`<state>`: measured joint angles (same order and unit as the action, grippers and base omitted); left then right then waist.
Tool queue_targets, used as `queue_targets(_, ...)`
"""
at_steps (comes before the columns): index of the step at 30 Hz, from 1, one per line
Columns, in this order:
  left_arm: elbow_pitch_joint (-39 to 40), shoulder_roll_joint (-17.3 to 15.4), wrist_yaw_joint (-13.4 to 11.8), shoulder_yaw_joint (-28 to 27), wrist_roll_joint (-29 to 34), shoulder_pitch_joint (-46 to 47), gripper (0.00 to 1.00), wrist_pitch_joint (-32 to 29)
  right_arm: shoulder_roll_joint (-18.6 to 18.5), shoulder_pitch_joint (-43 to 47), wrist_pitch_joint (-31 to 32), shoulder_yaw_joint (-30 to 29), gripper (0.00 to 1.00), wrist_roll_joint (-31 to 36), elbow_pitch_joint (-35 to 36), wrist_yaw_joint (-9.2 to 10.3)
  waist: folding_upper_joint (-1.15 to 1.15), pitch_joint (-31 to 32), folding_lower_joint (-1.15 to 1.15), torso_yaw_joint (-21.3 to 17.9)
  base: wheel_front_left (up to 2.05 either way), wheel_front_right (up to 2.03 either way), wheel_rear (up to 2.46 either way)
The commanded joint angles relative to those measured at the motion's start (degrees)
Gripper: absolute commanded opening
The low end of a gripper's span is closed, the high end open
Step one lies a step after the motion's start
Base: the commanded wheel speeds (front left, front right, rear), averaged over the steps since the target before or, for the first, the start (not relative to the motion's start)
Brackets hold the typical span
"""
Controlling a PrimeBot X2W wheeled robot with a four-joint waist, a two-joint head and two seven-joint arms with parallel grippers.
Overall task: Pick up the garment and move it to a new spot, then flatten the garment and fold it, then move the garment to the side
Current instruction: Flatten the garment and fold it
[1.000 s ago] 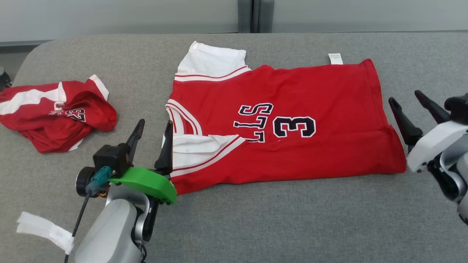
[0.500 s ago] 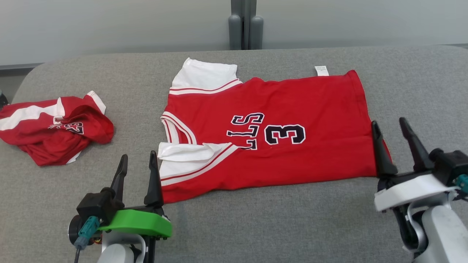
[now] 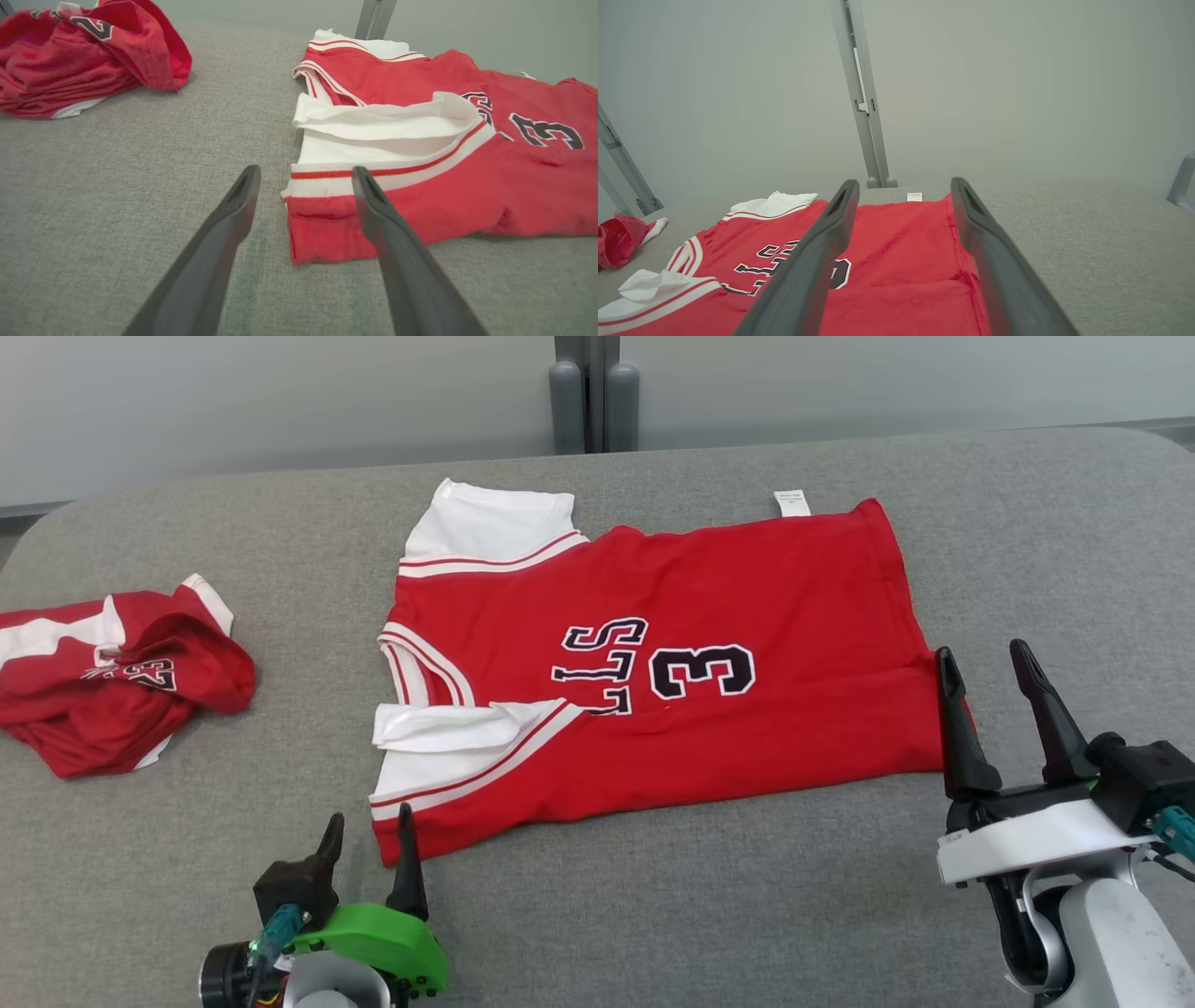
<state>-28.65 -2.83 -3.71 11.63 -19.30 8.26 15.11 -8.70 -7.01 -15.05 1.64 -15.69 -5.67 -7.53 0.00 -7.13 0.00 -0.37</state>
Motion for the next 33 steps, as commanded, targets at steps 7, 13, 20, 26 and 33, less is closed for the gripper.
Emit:
queue_targets(7,-11.7,-0.2,-1.8,1.1,-0.9,5.7,1.0,0.0,-0.2,0.1,-0.2,-0.2,1.0,0.2,0.5,0.09,0.0,-0.7,0.0,-1.8,0.0,0.0,0.0)
queue_targets(13,-18.5,-0.2,-1.0,2.1,-1.3,7.7,1.0,-0.8,-0.5,0.2,-0.2,-0.2,1.0,0.6,0.1,0.09,0.0,-0.8,0.0,-2.5,0.0,0.0,0.0)
queue_targets(20,-22.8,-0.2,0.4,3.2,-1.5,9.7,0.0,-0.8,0.0,0.5,-0.2,-1.8,1.0,0.6,-1.1,0.09,0.0,-1.0,0.0,-1.6,0.0,0.0,0.0)
queue_targets(26,-18.6,-0.3,0.8,4.2,-1.7,11.2,0.0,0.0,0.3,-0.4,-0.2,-4.3,1.0,2.4,-8.8,0.09,0.0,-1.3,0.0,0.3,0.0,0.0,0.0)
queue_targets(33,-10.2,-0.2,0.9,6.1,1.0,9.3,0.0,0.1,2.1,-5.1,1.2,-8.2,1.0,4.4,-21.1,0.09,0.0,-2.4,0.0,2.7,0.0,0.0,0.0)
